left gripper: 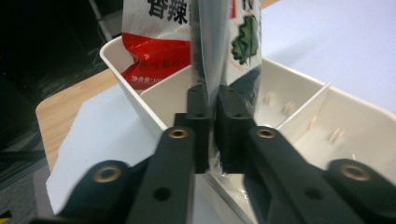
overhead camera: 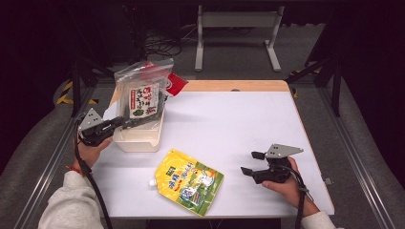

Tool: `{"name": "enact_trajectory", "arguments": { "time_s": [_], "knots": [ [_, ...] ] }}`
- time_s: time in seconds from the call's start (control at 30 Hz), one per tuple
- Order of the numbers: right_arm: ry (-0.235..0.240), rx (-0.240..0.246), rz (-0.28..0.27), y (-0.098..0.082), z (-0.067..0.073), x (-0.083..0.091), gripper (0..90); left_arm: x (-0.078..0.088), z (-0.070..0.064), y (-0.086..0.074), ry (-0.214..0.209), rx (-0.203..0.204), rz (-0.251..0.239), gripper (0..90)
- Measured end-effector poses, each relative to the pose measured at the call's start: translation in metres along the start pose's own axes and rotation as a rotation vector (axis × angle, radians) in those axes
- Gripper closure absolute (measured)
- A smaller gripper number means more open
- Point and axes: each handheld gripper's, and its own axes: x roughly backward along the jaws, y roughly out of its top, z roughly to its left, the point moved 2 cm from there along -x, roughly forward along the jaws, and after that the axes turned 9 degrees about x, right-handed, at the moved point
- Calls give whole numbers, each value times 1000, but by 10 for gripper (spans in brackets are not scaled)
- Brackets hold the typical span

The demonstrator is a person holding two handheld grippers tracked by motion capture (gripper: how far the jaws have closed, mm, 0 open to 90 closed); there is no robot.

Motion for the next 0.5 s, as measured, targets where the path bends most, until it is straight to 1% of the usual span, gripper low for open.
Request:
{"name": "enact_trajectory", "arguments": {
  "time_s": [0.07, 0.2, 0.23, 0.3, 0.33, 0.4, 0.47, 0.5],
  "knots": [
    [-3, 1, 0, 0, -1, 1, 255, 1, -1, 0, 7, 8, -5, 815],
    [-3, 3, -5, 1, -1, 1, 255, 3, -2, 2, 24, 24, -22, 738],
    [-4, 4, -6, 2, -1, 1, 255, 5, -2, 2, 21, 30, -32, 726],
    [-3, 8, -7, 3, -1, 1, 255, 8, -3, 3, 34, 39, -48, 685],
    [-4, 9, -6, 3, -1, 1, 256, 10, -3, 3, 37, 44, -59, 679],
    [-6, 12, -7, 4, -1, 1, 257, 15, -3, 4, 57, 50, -76, 644],
    [-8, 13, -8, 5, -1, 1, 257, 18, -3, 5, 60, 56, -83, 630],
    [-12, 16, -7, 5, -2, 1, 260, 20, -4, 5, 68, 59, -85, 605]
  ]
}}
